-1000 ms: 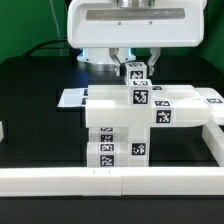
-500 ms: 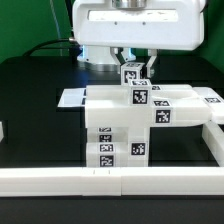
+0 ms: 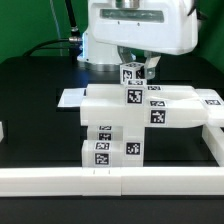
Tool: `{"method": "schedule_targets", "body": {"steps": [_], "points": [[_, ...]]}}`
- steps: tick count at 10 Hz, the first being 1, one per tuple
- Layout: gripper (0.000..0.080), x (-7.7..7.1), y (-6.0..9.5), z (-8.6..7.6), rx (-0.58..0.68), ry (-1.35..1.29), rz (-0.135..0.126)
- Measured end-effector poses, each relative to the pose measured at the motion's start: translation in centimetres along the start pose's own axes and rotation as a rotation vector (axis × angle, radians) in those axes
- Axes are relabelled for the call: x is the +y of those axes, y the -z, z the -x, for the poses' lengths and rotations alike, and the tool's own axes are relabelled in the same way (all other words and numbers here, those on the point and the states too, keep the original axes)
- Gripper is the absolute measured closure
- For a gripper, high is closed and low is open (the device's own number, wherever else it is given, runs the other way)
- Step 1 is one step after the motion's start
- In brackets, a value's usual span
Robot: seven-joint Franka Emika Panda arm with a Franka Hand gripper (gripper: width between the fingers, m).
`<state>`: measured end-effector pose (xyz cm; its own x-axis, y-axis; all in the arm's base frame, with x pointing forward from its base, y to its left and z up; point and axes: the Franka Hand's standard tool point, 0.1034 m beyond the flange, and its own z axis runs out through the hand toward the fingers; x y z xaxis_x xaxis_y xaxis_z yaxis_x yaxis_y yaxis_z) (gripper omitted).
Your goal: Assemble chair
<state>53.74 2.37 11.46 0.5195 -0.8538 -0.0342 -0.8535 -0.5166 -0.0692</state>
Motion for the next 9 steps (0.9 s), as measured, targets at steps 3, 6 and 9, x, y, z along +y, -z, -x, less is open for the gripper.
{"method": "schedule_targets", "body": {"steps": [3,6,9], "points": [[0.0459,0.01,-0.05,0.06,-0.003,-0.018,-0.001],[0.0161,0.08,-0.07,0.03,0.0,0.096,0.007],[0.0153,0.11,-0.08,-0.03,0.005,0.298,0.014]]}}
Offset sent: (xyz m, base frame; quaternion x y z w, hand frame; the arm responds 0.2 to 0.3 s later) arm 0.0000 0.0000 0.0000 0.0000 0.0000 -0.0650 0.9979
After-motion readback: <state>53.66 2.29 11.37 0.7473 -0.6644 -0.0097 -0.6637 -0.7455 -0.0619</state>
